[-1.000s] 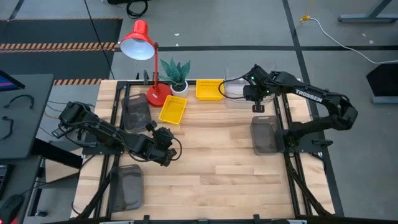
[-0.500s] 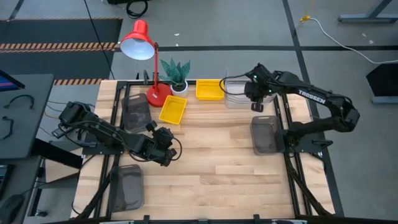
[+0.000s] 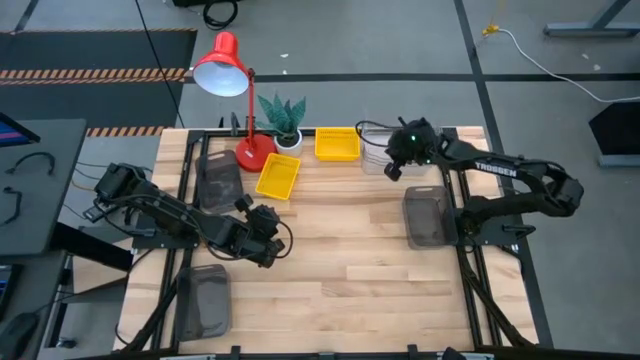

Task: Stack baskets by color
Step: Stack the bottom transparent bin on top of the top transparent bins, then stack the top black transparent bin on top of the middle black transparent bin

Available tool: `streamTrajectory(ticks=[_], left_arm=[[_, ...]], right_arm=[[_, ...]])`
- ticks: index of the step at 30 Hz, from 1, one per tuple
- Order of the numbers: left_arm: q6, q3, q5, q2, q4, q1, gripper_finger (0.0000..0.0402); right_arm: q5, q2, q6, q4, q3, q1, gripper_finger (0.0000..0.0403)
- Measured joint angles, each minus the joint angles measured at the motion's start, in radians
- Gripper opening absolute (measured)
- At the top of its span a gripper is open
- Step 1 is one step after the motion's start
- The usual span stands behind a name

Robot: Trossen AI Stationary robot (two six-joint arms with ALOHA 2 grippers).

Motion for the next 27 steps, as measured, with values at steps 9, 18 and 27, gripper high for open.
streamTrajectory(ticks=[9,18,27], left_arm=[[0.0,0.0,0.0,0.0,0.005,0.002,0.0117],[-0.027,0.0,0.005,0.0,0.005,0.014,0.0117],[0.025,0.0,0.145,0.0,0.035,0.236,0.0133]], right_arm=[[0.186,-0.118,0.01,0.142,-0.051,0.028,0.0012],[0.193,-0.277,0.087,0.231,-0.074,0.294,0.0005],[0.32,-0.167,0.188,0.588,-0.227,0.711,0.0003]])
